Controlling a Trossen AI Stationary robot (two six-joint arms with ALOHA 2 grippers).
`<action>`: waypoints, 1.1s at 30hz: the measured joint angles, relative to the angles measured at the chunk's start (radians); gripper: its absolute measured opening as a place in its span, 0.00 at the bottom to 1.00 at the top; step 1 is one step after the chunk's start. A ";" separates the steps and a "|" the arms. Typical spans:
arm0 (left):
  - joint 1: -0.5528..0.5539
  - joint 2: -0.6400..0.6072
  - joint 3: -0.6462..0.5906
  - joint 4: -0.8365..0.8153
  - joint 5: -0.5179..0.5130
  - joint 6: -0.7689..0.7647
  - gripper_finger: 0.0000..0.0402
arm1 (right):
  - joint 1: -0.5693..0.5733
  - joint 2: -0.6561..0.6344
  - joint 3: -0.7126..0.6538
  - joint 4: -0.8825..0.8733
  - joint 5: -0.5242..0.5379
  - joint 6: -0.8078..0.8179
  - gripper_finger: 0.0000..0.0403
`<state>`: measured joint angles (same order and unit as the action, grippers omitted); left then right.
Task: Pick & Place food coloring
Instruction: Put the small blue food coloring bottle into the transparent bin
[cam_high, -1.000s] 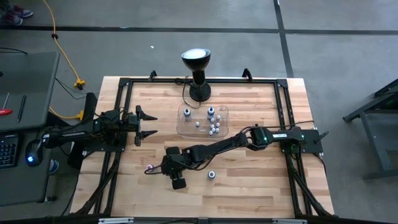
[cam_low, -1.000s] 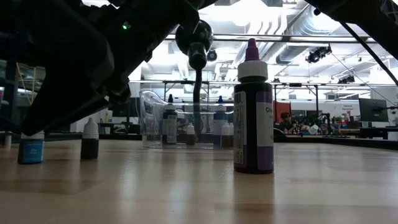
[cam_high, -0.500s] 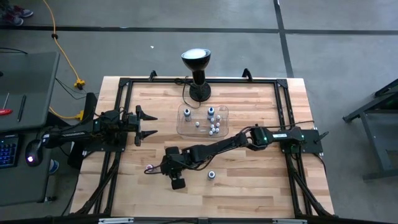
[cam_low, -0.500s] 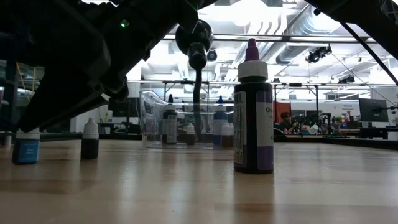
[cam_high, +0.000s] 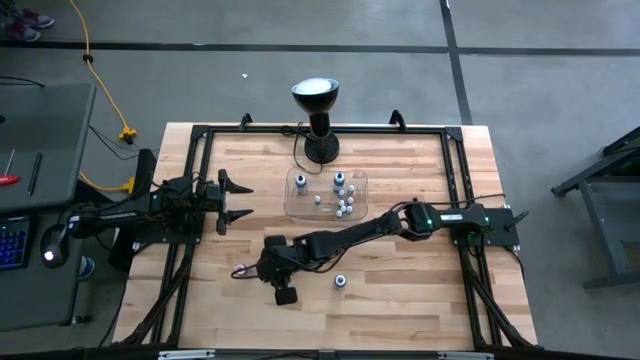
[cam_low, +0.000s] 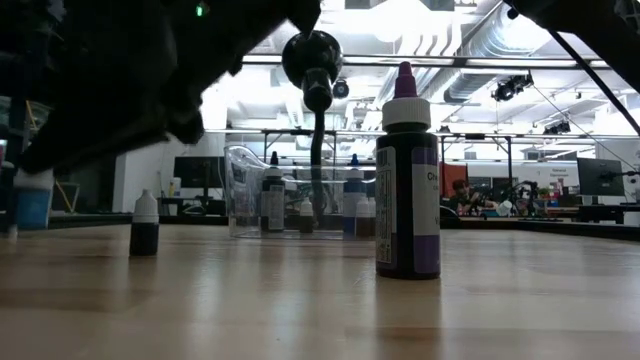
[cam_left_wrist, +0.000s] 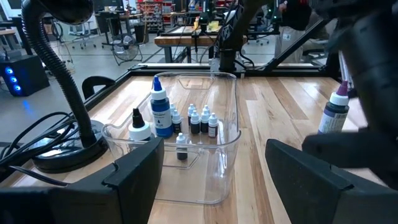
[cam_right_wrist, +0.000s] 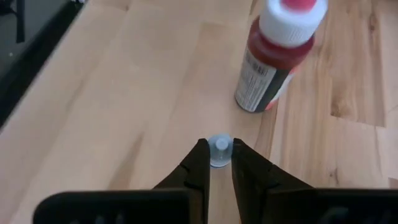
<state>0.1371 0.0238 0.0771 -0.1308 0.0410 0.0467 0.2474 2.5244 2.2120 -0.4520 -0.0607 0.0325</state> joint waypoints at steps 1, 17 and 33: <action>0.000 0.000 0.000 0.000 0.000 0.000 0.69 | 0.000 -0.010 0.000 -0.001 0.001 0.010 0.09; 0.000 0.000 0.000 0.000 0.000 0.000 0.69 | -0.002 -0.238 0.001 -0.196 0.070 0.071 0.09; 0.000 0.000 0.000 0.000 0.000 0.000 0.69 | -0.056 -0.433 0.001 -0.506 0.215 0.356 0.09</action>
<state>0.1371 0.0235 0.0772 -0.1307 0.0410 0.0467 0.1909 2.0913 2.2127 -0.9580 0.1544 0.3886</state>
